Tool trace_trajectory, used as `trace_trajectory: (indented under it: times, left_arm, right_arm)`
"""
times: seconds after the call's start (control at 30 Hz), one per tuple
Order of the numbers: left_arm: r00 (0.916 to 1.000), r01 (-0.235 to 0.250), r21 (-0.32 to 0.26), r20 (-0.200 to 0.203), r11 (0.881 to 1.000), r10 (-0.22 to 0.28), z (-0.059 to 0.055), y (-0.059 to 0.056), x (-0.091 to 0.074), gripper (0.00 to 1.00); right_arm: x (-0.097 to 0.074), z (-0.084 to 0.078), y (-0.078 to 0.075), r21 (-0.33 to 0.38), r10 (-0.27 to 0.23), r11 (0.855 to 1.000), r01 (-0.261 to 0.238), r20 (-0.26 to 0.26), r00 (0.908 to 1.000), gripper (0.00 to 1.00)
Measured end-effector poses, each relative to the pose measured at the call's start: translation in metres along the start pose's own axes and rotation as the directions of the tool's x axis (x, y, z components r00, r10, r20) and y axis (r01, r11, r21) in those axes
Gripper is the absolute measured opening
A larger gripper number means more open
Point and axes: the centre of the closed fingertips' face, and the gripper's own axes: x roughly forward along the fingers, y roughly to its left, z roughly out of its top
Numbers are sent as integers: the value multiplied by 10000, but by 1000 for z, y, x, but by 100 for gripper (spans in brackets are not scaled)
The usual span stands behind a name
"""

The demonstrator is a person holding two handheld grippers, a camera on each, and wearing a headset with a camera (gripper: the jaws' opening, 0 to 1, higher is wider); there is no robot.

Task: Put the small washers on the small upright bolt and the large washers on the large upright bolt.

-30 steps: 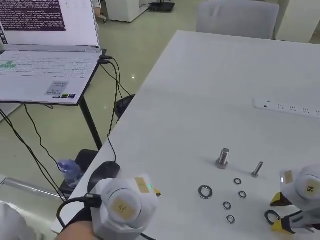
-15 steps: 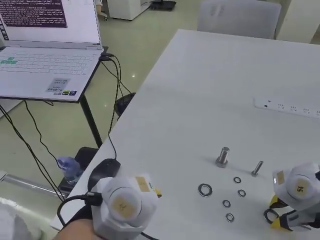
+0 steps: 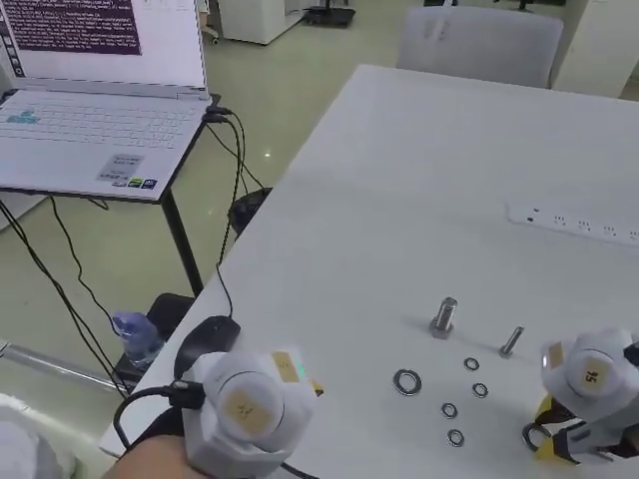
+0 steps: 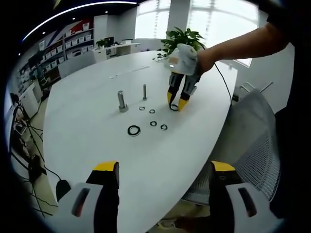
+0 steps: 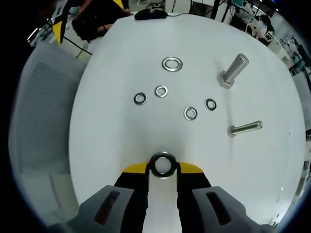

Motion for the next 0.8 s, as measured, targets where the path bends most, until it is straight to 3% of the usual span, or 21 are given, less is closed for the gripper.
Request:
trace_trajectory:
  times: [0.2, 0.3, 0.37, 0.47, 0.8]
  left_arm:
    - [10000, 1, 81, 27, 10000, -1, 1, -1, 0, 75]
    - [10000, -40, 107, 12, 9999, 40, 2, 0, -1, 75]
    - [10000, -8, 129, -6, 9999, 9, 2, -1, -2, 75]
    - [10000, 21, 166, -29, 9999, -20, 1, -2, -2, 74]
    - [9999, -99, 235, 56, 9997, 98, 4, -1, -5, 74]
  right_arm:
    - [1, 2, 1, 37, -8, 10000, 9, -256, 9997, 21]
    - [-2, 5, 2, 131, 72, 9999, -71, -144, 9999, 21]
    - [-7, 5, 1, -4, -37, 10000, 37, -100, 9999, 21]
    - [-15, 8, 3, 161, 189, 9997, -189, 2, 9998, 21]
    - [-43, 6, -3, 340, 189, 9993, -179, -267, 9995, 21]
